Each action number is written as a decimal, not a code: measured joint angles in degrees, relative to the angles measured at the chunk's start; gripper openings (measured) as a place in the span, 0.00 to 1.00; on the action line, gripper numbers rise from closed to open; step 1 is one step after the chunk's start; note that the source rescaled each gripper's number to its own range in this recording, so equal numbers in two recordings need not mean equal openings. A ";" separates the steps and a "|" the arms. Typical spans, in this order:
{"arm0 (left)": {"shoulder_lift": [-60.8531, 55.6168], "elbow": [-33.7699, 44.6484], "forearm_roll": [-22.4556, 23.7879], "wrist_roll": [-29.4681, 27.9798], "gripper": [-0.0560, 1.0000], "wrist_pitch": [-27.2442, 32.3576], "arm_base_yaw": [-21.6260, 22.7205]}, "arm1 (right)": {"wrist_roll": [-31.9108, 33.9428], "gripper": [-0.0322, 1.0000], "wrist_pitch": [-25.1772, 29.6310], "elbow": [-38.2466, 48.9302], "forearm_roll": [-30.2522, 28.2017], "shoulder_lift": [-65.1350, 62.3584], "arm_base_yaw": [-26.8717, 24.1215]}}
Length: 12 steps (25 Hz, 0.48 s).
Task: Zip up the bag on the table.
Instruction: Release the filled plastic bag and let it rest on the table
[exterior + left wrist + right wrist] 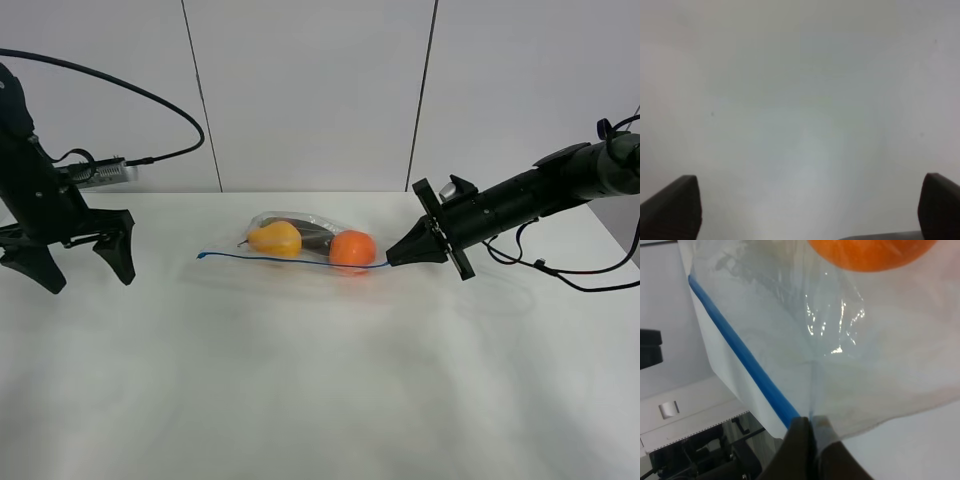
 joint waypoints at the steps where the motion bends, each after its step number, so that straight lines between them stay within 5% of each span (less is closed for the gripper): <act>1: -0.94 0.41 0.00 -0.27 1.00 -0.01 0.00 | 0.00 0.03 0.00 0.00 0.00 0.00 0.00; 12: -29.93 22.40 4.43 -1.77 1.00 0.56 0.00 | 0.00 0.03 0.00 0.00 0.00 0.00 0.00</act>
